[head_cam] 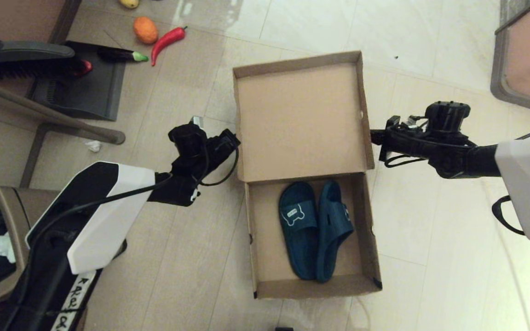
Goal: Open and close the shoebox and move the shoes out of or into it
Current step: Close the shoe box
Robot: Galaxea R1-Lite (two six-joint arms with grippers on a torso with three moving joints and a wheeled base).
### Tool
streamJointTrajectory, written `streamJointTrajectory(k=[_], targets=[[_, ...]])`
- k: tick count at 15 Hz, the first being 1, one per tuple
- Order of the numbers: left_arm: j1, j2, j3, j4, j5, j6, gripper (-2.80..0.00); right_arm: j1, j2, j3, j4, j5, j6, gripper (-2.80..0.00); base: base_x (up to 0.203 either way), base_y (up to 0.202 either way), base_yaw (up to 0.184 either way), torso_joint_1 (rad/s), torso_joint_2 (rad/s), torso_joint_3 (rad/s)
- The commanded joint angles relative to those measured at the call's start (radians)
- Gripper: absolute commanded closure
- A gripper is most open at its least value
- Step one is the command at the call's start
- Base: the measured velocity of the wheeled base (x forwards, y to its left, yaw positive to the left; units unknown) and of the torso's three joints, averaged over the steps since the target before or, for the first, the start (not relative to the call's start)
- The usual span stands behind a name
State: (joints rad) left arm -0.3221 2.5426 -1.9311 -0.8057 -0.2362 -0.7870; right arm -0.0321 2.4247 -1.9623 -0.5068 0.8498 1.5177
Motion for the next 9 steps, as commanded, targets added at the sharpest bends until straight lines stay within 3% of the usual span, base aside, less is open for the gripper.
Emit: streamJointTrajectory(k=[1,3,9], targets=[[0.0,-0.03,0.0,-0.004,0.0,-0.005,0.0,-0.018,-0.02,-0.001,-0.045,0.072,0.057,0.0,0.0,0.0,0.0,0.0,0.0,0.0],[-0.002,-0.034,0.0,-0.004,-0.002,-0.005,0.0,-0.028,-0.022,-0.001,-0.116,0.158,0.119,0.0,0.0,0.0,0.0,0.0,0.0,0.0],[-0.028,-0.066,0.0,-0.006,-0.009,-0.006,0.0,-0.022,-0.026,0.002,-0.113,0.225,0.123,0.0,0.0,0.0,0.0,0.0,0.0,0.0]])
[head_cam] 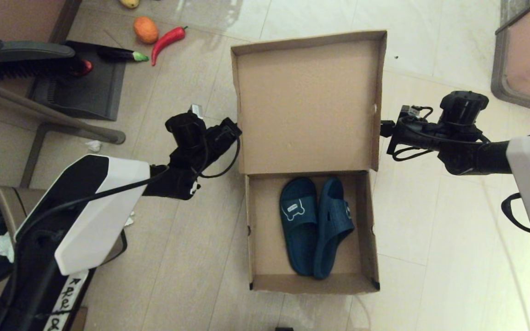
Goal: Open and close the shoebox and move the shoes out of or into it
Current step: Close the shoe box
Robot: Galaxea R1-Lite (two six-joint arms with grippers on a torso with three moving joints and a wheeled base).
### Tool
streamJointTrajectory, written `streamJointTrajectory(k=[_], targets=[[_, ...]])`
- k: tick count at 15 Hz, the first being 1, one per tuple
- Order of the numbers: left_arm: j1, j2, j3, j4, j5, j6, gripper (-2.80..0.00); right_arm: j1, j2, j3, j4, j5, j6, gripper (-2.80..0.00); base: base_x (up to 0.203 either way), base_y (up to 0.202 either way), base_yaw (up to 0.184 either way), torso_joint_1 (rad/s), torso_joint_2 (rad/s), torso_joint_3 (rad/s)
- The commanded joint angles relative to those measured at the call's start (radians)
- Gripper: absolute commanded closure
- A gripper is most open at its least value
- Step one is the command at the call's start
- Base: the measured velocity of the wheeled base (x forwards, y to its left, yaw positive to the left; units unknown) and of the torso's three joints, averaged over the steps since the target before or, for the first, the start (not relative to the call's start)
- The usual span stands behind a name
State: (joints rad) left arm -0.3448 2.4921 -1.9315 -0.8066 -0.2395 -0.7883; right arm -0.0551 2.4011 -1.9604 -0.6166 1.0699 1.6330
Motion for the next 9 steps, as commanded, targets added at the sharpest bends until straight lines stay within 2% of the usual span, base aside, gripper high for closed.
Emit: streamJointTrajectory(k=[1,6,9], targets=[[-0.007,-0.021,0.0,-0.005,-0.015,-0.005,0.0,0.001,-0.003,0.0,-0.003,0.03,0.014,0.0,0.0,0.0,0.0,0.0,0.0,0.0],[-0.026,-0.046,0.0,-0.003,-0.046,-0.005,0.0,-0.004,-0.017,-0.003,-0.009,0.058,0.016,0.0,0.0,0.0,0.0,0.0,0.0,0.0],[-0.049,-0.067,0.0,0.003,-0.041,-0.003,0.0,-0.019,-0.027,-0.003,-0.009,0.081,0.014,0.0,0.0,0.0,0.0,0.0,0.0,0.0]])
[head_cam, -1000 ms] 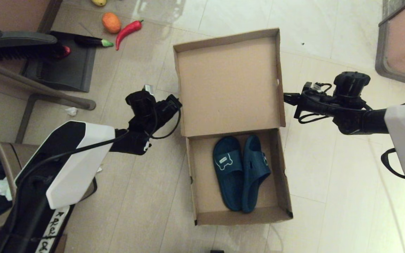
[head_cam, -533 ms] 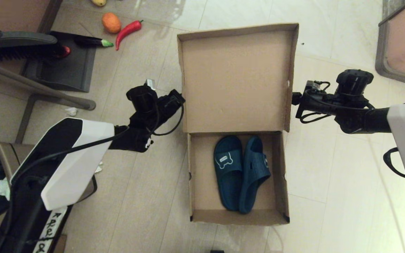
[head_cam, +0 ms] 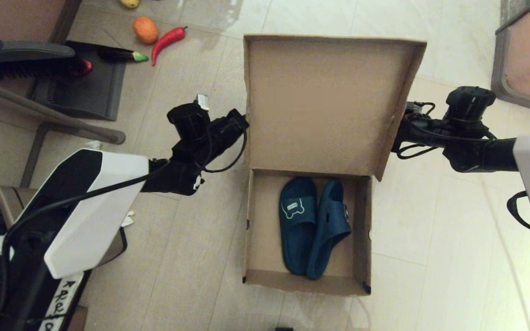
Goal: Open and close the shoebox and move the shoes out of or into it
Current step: Close the shoe box
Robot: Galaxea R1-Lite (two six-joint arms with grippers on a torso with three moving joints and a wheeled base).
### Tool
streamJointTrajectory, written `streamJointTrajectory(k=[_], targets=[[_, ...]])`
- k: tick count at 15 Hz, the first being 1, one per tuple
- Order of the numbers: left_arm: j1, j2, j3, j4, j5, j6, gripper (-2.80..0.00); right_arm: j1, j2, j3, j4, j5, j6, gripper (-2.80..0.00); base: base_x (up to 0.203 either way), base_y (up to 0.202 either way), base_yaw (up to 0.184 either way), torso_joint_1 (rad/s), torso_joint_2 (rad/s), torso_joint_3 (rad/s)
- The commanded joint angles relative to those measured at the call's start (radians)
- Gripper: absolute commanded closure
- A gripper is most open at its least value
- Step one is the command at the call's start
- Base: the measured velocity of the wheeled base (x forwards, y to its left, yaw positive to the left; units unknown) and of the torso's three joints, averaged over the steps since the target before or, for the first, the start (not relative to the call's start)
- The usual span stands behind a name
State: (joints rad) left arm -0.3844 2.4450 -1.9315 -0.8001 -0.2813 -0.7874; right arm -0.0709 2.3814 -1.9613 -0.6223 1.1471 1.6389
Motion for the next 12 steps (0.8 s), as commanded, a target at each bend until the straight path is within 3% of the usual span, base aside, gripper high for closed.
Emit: streamJointTrajectory(k=[1,9,12], targets=[[-0.016,-0.029,0.0,-0.002,-0.001,-0.004,0.0,-0.012,-0.015,0.0,-0.006,0.038,0.009,0.0,0.0,0.0,0.0,0.0,0.0,0.0],[-0.039,-0.136,0.021,0.035,0.004,-0.004,0.0,-0.094,-0.087,0.014,-0.037,0.288,0.052,0.0,0.0,0.0,0.0,0.0,0.0,0.0],[-0.039,-0.168,0.053,0.038,0.004,-0.005,0.0,-0.106,-0.109,0.024,-0.063,0.363,0.175,0.0,0.0,0.0,0.0,0.0,0.0,0.0]])
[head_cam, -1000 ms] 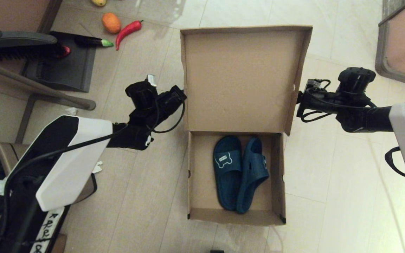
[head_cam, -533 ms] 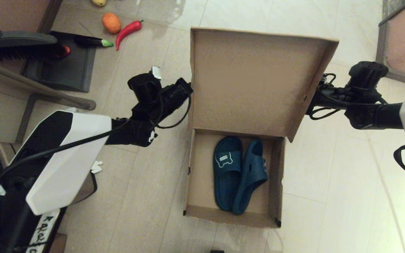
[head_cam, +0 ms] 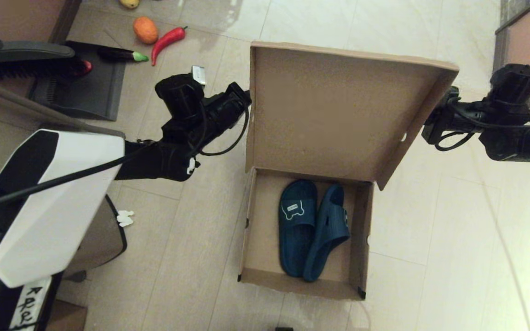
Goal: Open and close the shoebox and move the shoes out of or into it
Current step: Close the shoe box
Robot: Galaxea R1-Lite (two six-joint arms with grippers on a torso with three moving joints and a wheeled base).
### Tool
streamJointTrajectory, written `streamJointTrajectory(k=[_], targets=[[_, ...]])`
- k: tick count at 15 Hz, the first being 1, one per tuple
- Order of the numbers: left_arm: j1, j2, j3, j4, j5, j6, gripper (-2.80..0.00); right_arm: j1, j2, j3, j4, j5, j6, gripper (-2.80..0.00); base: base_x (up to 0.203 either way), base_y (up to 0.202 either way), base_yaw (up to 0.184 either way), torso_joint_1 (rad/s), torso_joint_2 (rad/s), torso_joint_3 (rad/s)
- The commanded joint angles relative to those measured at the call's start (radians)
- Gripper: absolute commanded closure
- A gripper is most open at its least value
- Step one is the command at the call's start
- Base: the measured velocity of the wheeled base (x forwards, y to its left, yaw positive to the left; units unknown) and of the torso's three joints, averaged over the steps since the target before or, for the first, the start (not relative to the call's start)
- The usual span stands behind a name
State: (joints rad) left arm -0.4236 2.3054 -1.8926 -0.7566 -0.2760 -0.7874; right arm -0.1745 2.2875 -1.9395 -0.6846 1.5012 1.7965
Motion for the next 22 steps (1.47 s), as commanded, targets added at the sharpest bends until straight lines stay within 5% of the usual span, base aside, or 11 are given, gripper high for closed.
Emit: streamJointTrajectory(k=[1,7,11,17,22], targets=[[0.0,-0.039,0.028,-0.007,-0.002,-0.006,0.0,-0.002,-0.018,0.009,-0.028,0.028,0.051,0.0,0.0,0.0,0.0,0.0,0.0,0.0],[-0.014,-0.11,0.099,-0.014,-0.002,-0.006,0.0,-0.005,-0.06,0.05,-0.072,0.029,0.189,0.0,0.0,0.0,0.0,0.0,0.0,0.0],[-0.037,-0.226,0.307,-0.047,0.0,-0.006,0.0,-0.002,-0.151,0.209,-0.078,0.029,0.191,0.0,0.0,0.0,0.0,0.0,0.0,0.0],[-0.108,-0.384,0.682,-0.207,0.024,-0.001,0.0,0.001,-0.361,0.668,-0.274,0.029,0.19,0.0,0.0,0.0,0.0,0.0,0.0,0.0],[-0.187,-0.522,0.94,-0.226,0.082,0.001,0.0,0.002,-0.549,1.11,-0.512,0.029,0.19,0.0,0.0,0.0,0.0,0.0,0.0,0.0]])
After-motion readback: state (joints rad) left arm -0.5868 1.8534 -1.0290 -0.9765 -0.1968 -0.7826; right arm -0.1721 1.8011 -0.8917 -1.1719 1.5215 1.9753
